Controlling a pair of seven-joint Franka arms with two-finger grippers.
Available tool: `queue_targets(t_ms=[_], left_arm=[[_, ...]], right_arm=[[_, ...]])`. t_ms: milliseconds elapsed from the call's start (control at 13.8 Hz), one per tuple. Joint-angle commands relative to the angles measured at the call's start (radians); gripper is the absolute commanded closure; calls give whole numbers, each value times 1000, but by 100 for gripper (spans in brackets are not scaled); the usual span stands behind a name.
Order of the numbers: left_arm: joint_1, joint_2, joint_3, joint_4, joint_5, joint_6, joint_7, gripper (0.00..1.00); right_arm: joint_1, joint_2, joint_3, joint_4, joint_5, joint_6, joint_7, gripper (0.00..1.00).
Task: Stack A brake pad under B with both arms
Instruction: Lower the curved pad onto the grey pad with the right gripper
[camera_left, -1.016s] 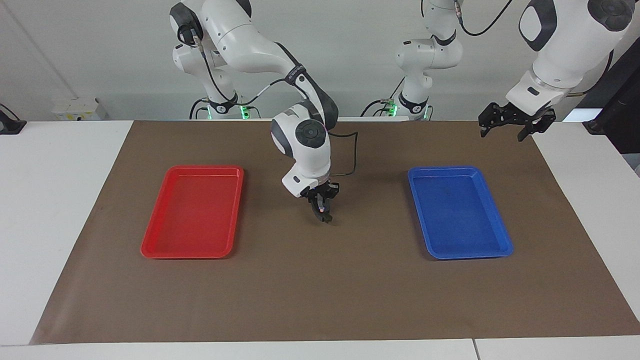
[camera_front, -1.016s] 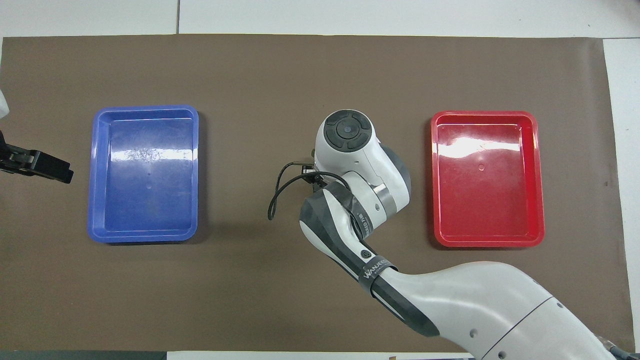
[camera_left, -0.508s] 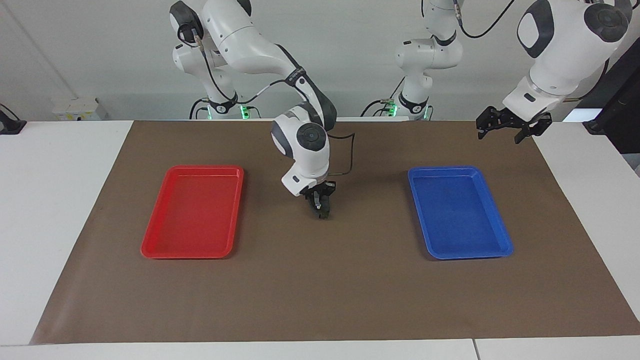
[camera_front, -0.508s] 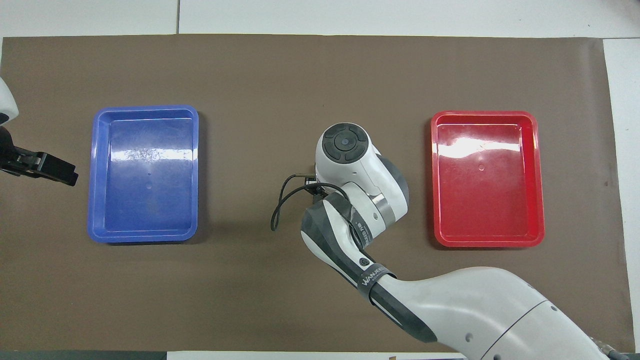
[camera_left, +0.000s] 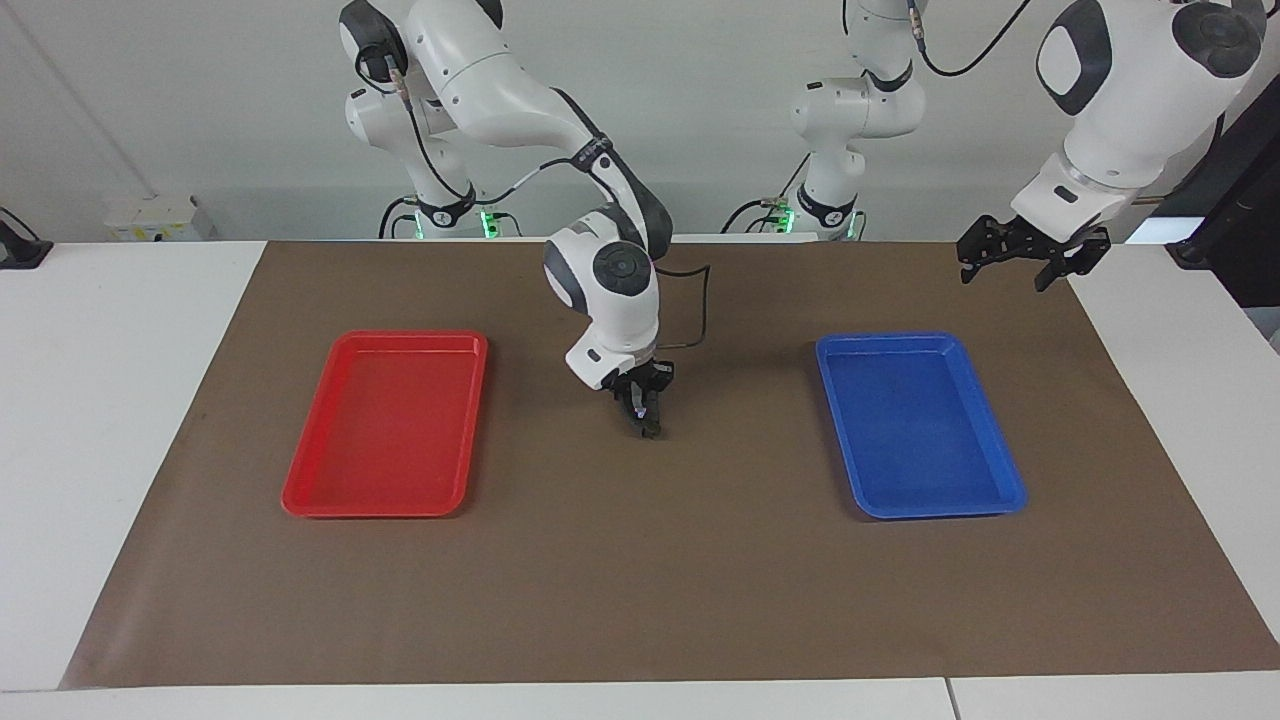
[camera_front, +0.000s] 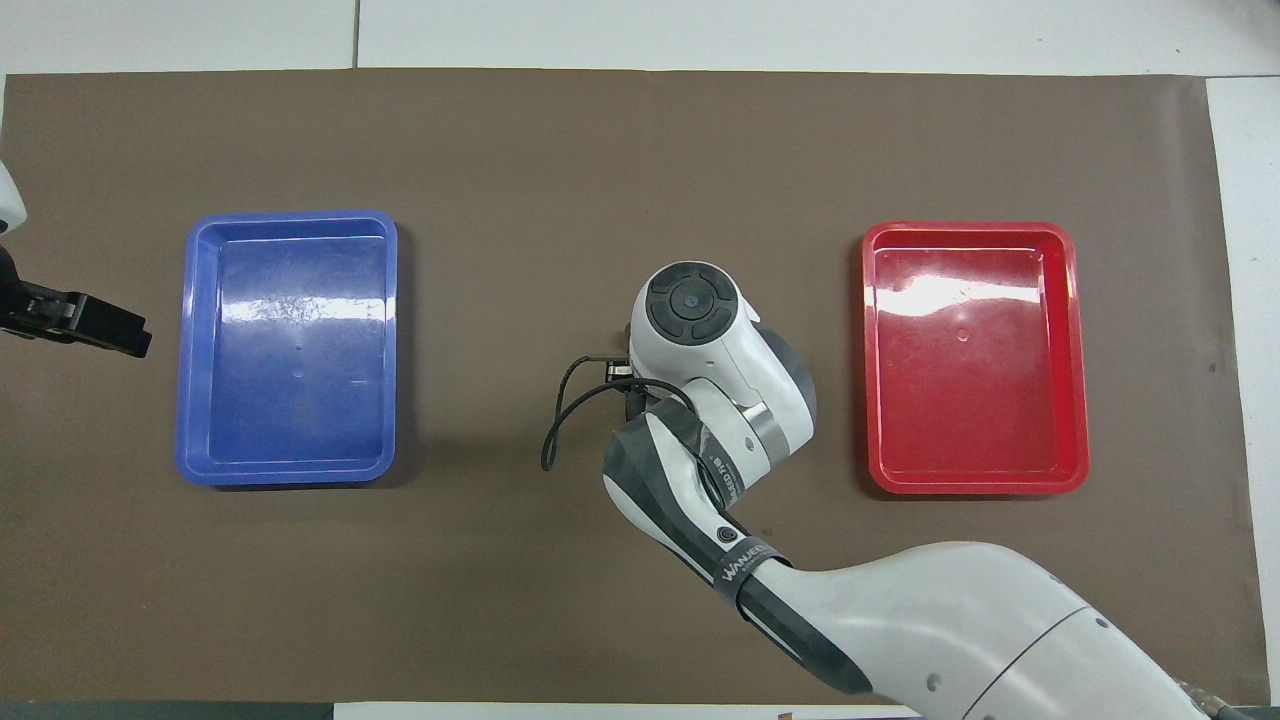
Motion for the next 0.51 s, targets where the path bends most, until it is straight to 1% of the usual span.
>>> queue_targets(t_ms=[0,290,435], left_arm=[[10,10,-10,9,-1,61,-53,0],[10,7,-10,0,-13,72,-54,0],[15,4,-9,-5,-52,69,-54,0]], right_arm=[[6,-32,5,-46,-11,33,0,100],[5,-37,4,-66,-11,48,-3,100],[5,-38,2,-63,-11,42,-5,100]])
